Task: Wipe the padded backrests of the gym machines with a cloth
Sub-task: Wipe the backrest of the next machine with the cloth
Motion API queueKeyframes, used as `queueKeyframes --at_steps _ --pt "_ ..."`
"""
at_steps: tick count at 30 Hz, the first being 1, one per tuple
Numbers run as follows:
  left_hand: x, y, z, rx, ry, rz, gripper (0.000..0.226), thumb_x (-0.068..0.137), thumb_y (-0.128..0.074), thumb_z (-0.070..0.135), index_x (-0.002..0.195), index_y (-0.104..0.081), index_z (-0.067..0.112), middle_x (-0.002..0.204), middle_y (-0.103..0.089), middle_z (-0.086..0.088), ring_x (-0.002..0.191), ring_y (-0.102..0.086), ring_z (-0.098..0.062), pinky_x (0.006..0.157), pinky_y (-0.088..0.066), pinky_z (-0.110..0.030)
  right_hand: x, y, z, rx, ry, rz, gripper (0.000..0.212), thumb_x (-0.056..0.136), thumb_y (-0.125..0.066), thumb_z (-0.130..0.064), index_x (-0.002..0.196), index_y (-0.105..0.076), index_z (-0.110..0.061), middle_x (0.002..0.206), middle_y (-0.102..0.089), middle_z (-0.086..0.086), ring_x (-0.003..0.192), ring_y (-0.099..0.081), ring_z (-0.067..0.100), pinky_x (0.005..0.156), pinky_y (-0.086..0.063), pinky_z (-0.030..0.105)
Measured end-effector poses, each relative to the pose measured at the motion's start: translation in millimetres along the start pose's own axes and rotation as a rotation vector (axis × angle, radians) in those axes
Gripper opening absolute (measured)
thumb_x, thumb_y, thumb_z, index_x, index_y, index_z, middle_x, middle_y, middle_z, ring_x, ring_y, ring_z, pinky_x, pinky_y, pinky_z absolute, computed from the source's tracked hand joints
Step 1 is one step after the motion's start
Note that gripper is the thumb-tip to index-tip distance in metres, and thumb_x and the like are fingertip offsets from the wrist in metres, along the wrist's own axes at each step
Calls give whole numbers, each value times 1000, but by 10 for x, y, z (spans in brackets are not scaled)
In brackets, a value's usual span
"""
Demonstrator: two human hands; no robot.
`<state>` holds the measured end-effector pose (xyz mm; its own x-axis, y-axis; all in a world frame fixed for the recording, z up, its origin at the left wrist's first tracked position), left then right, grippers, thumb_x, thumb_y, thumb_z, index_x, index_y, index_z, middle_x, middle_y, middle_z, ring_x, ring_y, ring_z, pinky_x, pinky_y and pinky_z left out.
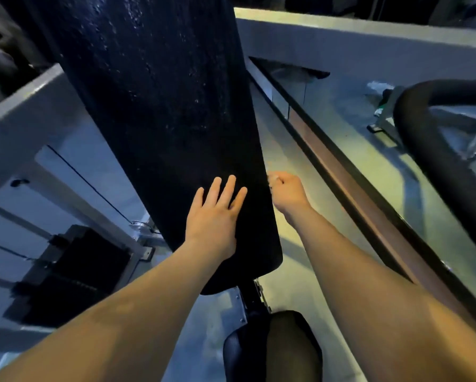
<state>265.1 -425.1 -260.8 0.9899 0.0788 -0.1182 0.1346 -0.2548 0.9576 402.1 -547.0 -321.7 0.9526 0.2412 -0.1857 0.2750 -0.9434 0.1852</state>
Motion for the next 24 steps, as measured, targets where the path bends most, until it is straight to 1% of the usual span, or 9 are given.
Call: queueKeyframes --at_steps 2,5,9,10,12,14,16,18,24 --pt "-34 189 -58 -3 -24 -89 90 95 -54 46 161 5 31 166 22 -2 154 15 -28 126 -4 -50 -26 14 -126 50 -85 30 33 98 -44 -17 77 -68 -6 72 -61 3 68 -54 19 65 -46 32" --pt "-150 489 -211 -85 -37 -108 78 95 -51 38 161 -11 29 169 8 -4 155 6 -25 126 -3 -47 -26 8 -704 63 -85 107 34 99 -45 -19 67 -54 -25 74 -52 -4 71 -48 18 63 -41 29" --pt "-361 992 -558 -199 105 -23 68 90 -58 36 153 -36 21 164 -18 -8 152 -11 -29 126 -13 -44 -236 2 -1347 73 14 226 25 102 -52 -37 91 -70 -23 87 -67 -3 77 -64 17 70 -54 33" --pt "-394 1109 -669 -230 161 4 68 89 -61 35 150 -39 18 162 -21 -9 150 -14 -29 125 -17 -43 -305 -15 -1482 84 49 248 23 102 -53 -37 104 -72 -24 97 -67 -3 84 -65 16 79 -56 31" --pt "-440 1295 -909 -276 265 70 68 87 -65 32 147 -42 12 161 -23 -11 149 -18 -30 122 -22 -41 -410 -81 -1732 32 139 278 29 102 -55 -26 130 -64 -21 117 -54 -3 95 -60 10 91 -50 21" --pt "-465 1407 -1161 -290 338 141 73 87 -67 28 150 -37 8 163 -18 -15 150 -15 -33 122 -24 -44 -450 -170 -1884 -105 260 324 31 101 -57 -17 131 -61 -15 119 -50 -1 96 -55 10 92 -47 20" --pt "-464 1474 -1390 -257 359 204 86 89 -68 28 158 -21 7 167 -4 -14 154 -6 -33 125 -19 -47 -423 -253 -1898 -235 358 385 23 98 -58 -12 120 -66 -9 116 -55 6 98 -58 21 95 -50 36" --pt "-412 1532 -1601 -187 332 248 100 91 -70 32 161 -3 9 168 11 -11 155 4 -30 126 -13 -48 -401 -291 -1865 -310 370 412 19 97 -58 -11 114 -66 -7 115 -57 9 102 -59 28 95 -50 39" --pt "-142 1476 -1989 -40 246 244 114 90 -70 41 159 16 12 165 25 -9 153 19 -31 125 -6 -56 -422 -394 -1932 -284 270 503 14 97 -58 -10 108 -66 -7 110 -55 5 93 -54 17 82 -34 14"
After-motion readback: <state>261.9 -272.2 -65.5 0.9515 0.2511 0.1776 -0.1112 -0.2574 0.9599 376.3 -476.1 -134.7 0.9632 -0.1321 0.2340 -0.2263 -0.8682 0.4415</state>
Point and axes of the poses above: each hand's wrist, its own x-axis towards the middle knuckle, its own y-axis out of the back of the hand, z = x × y, the point moved 1 cm from there along x, towards the middle knuckle
